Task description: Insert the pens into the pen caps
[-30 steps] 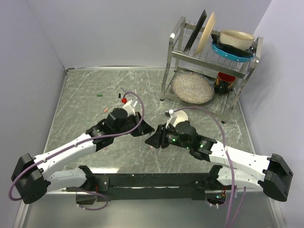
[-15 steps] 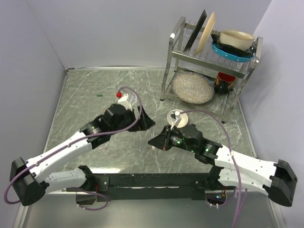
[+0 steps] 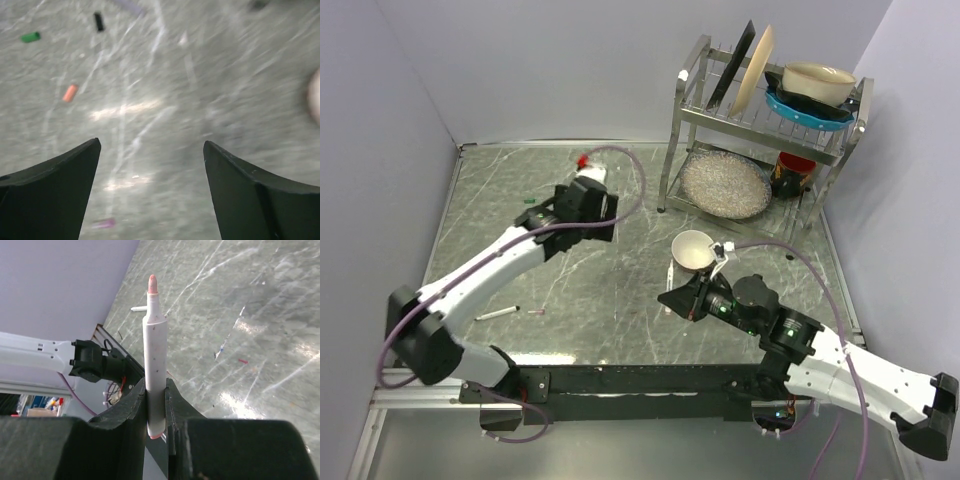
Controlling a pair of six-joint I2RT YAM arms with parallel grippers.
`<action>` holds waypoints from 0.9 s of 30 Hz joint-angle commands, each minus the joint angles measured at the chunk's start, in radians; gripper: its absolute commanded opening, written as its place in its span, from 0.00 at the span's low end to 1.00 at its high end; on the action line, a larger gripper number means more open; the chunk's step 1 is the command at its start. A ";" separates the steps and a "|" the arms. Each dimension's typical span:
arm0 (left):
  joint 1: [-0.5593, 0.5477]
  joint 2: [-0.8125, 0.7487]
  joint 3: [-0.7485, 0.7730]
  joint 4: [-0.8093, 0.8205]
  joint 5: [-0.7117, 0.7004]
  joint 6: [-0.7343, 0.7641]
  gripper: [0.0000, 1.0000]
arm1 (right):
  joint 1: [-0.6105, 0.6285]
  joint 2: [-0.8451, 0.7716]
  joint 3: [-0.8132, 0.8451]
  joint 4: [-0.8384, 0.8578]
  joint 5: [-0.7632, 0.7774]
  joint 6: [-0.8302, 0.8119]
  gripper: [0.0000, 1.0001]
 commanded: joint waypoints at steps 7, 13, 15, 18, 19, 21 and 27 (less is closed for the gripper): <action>0.342 0.298 0.133 -0.037 0.217 0.289 0.58 | 0.004 -0.123 -0.025 -0.056 0.029 -0.053 0.00; 0.457 0.491 0.233 -0.048 0.325 0.343 0.40 | 0.003 -0.137 -0.017 -0.064 0.011 -0.082 0.00; 0.476 0.532 0.268 -0.069 0.319 0.355 0.35 | 0.004 -0.139 -0.014 -0.064 0.015 -0.093 0.00; 0.488 0.579 0.273 -0.069 0.282 0.357 0.34 | 0.004 -0.137 -0.011 -0.069 0.020 -0.105 0.00; 0.491 0.596 0.273 -0.071 0.274 0.357 0.34 | 0.004 -0.136 -0.011 -0.067 0.021 -0.108 0.00; 0.497 0.605 0.265 -0.062 0.271 0.357 0.34 | 0.004 -0.131 -0.010 -0.070 0.020 -0.122 0.00; 0.500 0.633 0.269 -0.060 0.233 0.357 0.34 | 0.003 -0.137 -0.005 -0.087 0.032 -0.143 0.00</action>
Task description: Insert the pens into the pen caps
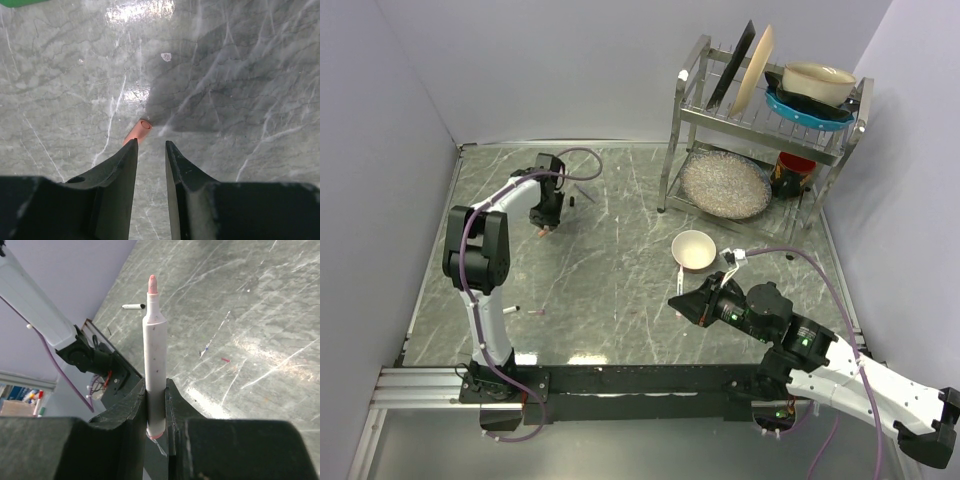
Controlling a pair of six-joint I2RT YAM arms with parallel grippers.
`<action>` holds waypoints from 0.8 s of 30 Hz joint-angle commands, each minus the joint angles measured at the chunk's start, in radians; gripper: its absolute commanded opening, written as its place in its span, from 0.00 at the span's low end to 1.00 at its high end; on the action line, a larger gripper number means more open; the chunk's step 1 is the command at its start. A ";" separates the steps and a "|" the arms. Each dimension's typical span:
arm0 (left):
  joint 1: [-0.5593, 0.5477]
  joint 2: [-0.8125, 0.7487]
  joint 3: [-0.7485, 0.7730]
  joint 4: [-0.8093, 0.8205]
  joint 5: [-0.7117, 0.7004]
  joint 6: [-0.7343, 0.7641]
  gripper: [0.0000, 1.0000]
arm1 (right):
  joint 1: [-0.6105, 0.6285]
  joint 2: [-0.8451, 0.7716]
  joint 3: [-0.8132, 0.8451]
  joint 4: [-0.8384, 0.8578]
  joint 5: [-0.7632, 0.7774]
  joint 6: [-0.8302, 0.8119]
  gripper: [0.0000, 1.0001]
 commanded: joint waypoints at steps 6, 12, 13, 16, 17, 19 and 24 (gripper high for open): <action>0.014 0.004 0.024 0.018 -0.044 0.022 0.40 | 0.006 -0.026 0.029 -0.008 0.037 -0.042 0.00; 0.020 0.044 0.035 0.005 -0.036 0.021 0.41 | 0.004 -0.035 0.040 -0.028 0.049 -0.045 0.00; 0.020 0.048 0.039 0.003 -0.041 0.019 0.41 | 0.004 -0.036 0.041 -0.030 0.057 -0.047 0.00; 0.020 0.053 0.027 0.012 -0.053 0.018 0.41 | 0.004 -0.036 0.044 -0.039 0.065 -0.048 0.00; 0.023 0.053 0.029 0.012 -0.046 0.015 0.41 | 0.004 -0.039 0.046 -0.041 0.065 -0.048 0.00; 0.029 0.062 0.036 0.006 -0.027 0.008 0.41 | 0.003 -0.039 0.046 -0.041 0.068 -0.047 0.00; 0.029 0.081 0.030 -0.015 -0.013 -0.013 0.38 | 0.004 -0.035 0.052 -0.054 0.075 -0.045 0.00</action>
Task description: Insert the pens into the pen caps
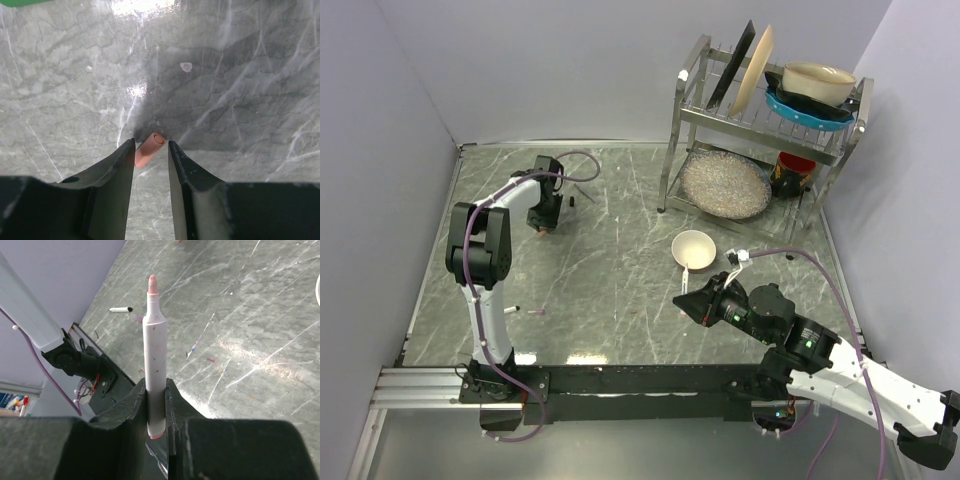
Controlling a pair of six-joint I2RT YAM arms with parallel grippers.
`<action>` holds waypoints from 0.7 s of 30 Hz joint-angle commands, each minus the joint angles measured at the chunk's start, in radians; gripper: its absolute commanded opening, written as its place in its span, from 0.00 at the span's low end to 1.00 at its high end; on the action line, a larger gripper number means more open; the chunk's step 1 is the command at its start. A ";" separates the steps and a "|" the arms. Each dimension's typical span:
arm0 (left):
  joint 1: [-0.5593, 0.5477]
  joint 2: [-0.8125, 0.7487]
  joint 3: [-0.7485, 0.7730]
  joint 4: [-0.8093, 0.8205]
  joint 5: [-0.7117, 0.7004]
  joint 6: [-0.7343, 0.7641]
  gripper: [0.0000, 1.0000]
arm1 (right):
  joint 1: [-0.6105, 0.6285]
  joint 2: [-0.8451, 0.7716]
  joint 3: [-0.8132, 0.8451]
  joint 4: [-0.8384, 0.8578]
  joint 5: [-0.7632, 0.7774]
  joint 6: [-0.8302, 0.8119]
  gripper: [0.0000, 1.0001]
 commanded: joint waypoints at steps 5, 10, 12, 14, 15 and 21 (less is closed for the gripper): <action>0.004 0.017 -0.021 -0.043 0.052 -0.061 0.33 | 0.004 -0.019 0.047 -0.013 0.039 -0.007 0.00; -0.025 -0.036 -0.093 -0.043 0.014 -0.085 0.25 | 0.004 -0.036 0.041 -0.015 0.054 0.012 0.00; -0.040 -0.056 -0.117 -0.041 0.025 -0.105 0.16 | 0.003 -0.033 0.042 -0.016 0.054 0.016 0.00; -0.060 -0.069 -0.136 -0.037 0.034 -0.133 0.07 | 0.004 -0.029 0.044 -0.016 0.053 0.018 0.00; -0.066 -0.079 -0.153 -0.034 0.040 -0.144 0.06 | 0.004 -0.025 0.045 -0.019 0.054 0.019 0.00; -0.123 -0.176 -0.254 0.020 0.089 -0.271 0.01 | 0.004 -0.001 0.024 -0.010 0.036 0.047 0.00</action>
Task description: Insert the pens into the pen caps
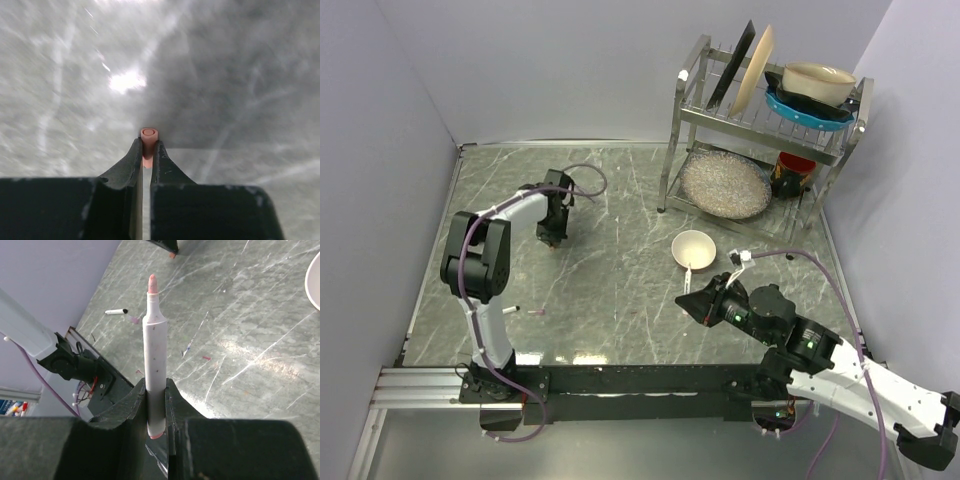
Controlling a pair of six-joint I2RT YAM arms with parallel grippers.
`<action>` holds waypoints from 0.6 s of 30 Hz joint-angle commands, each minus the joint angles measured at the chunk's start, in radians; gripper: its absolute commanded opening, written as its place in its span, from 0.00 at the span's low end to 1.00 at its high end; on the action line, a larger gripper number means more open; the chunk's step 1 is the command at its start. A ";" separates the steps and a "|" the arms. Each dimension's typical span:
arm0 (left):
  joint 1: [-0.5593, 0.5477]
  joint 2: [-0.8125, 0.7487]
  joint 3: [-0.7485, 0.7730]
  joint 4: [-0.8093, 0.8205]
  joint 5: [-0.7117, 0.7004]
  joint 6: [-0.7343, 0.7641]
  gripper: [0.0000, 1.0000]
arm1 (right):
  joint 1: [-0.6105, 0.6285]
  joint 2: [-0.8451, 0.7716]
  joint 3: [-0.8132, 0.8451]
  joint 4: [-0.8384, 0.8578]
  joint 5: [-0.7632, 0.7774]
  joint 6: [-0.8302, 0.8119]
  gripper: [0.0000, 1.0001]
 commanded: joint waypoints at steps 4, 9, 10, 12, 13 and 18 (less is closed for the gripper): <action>-0.103 -0.176 -0.173 0.100 0.118 -0.238 0.01 | 0.003 0.036 -0.013 0.071 -0.037 0.044 0.00; -0.212 -0.383 -0.297 0.244 0.224 -0.353 0.01 | 0.004 0.096 -0.052 0.152 -0.109 0.081 0.00; -0.227 -0.418 -0.318 0.308 0.332 -0.368 0.01 | 0.004 0.115 -0.053 0.160 -0.111 0.085 0.00; -0.287 -0.537 -0.384 0.390 0.388 -0.413 0.02 | 0.004 0.135 -0.047 0.183 -0.125 0.087 0.00; -0.308 -0.577 -0.408 0.434 0.423 -0.459 0.02 | 0.004 0.155 -0.043 0.195 -0.132 0.082 0.00; -0.414 -0.808 -0.554 0.753 0.571 -0.617 0.07 | 0.007 0.212 -0.029 0.338 -0.194 0.059 0.00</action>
